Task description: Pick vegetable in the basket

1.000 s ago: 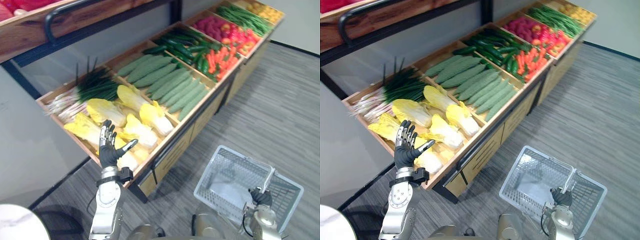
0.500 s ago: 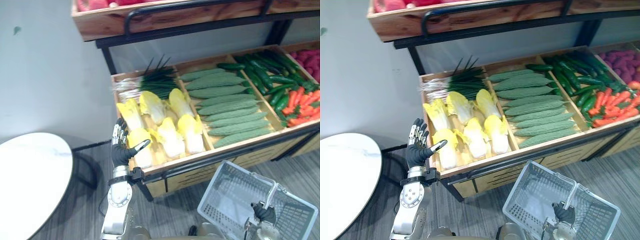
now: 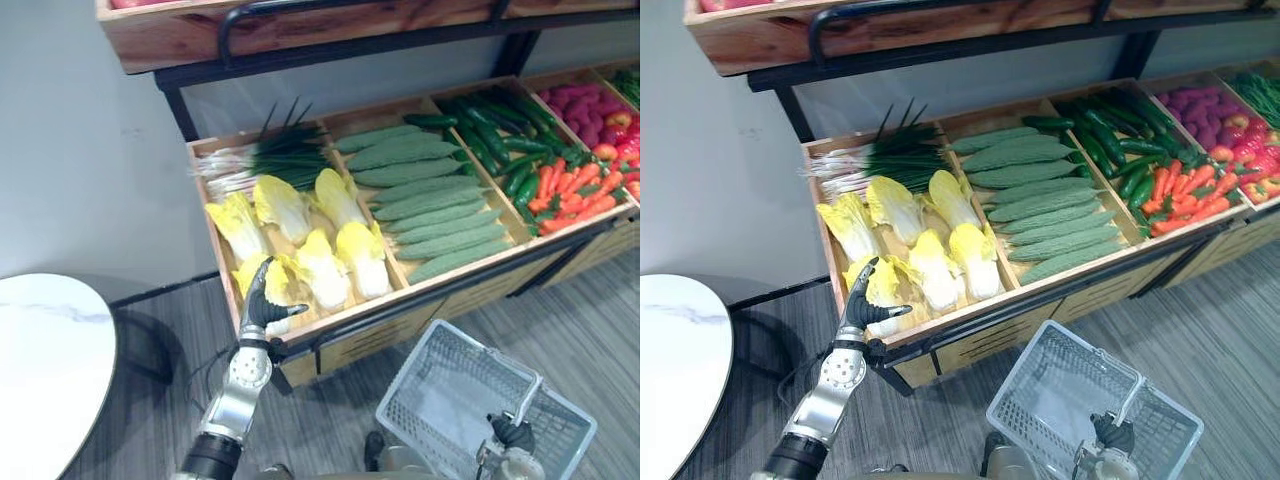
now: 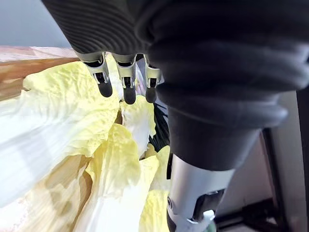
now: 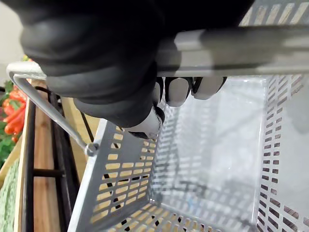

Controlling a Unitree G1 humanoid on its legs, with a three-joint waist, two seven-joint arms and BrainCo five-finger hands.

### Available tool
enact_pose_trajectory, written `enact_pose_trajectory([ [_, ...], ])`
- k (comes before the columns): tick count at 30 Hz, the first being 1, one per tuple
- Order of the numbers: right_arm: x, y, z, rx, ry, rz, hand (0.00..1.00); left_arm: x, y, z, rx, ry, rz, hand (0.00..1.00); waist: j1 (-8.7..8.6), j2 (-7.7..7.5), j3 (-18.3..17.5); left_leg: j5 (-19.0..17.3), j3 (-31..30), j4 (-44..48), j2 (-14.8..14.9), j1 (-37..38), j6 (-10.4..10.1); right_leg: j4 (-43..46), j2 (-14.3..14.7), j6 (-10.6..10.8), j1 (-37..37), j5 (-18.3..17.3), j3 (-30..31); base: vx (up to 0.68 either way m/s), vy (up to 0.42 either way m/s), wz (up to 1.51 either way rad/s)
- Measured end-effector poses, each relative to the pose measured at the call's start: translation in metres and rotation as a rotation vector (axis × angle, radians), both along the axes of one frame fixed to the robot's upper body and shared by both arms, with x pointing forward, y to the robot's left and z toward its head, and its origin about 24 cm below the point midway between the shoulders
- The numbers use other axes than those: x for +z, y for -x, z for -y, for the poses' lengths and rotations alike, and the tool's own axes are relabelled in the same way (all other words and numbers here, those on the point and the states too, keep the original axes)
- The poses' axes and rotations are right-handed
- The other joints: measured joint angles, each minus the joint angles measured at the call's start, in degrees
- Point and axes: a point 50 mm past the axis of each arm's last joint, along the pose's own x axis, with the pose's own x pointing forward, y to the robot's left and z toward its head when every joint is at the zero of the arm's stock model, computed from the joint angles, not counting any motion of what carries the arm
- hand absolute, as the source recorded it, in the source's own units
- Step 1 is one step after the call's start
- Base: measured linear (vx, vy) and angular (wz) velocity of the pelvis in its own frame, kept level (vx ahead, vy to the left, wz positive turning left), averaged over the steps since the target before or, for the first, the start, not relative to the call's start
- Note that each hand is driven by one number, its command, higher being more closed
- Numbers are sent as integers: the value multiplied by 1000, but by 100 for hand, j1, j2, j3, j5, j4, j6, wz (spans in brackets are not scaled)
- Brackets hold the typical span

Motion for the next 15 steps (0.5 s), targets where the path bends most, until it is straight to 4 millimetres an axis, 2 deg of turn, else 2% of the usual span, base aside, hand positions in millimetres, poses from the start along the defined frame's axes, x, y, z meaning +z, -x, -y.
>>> enact_pose_trajectory([
  [5, 6, -5, 9, 12, 35, 19, 100, 19, -28, 8, -22, -109, 55, 0, -168, 21, 243, 4, 5, -62, -58, -239, -1, -205, 13, 101, -237, 177, 171, -62, 10, -17],
  [6, 7, -6, 9, 13, 39, 26, 100, 24, -36, 10, -38, -147, 64, 0, -253, 12, 287, 4, -1, -63, -55, -348, 0, -204, -6, 120, -341, 199, 195, -51, 21, -9],
  [10, 10, -12, 9, 15, 46, 54, 100, 40, -58, 10, -33, -240, 92, 0, -318, -14, 506, 30, -12, 26, -56, -537, 39, -167, -17, 60, -538, 281, 240, 5, 17, -6],
  [15, 22, -28, 3, 52, 55, 146, 100, 60, -84, 0, 6, -465, 123, 0, -427, -24, 836, 10, -28, 119, -49, -652, 59, -85, -12, 47, -711, 291, 371, 21, 14, -13],
])
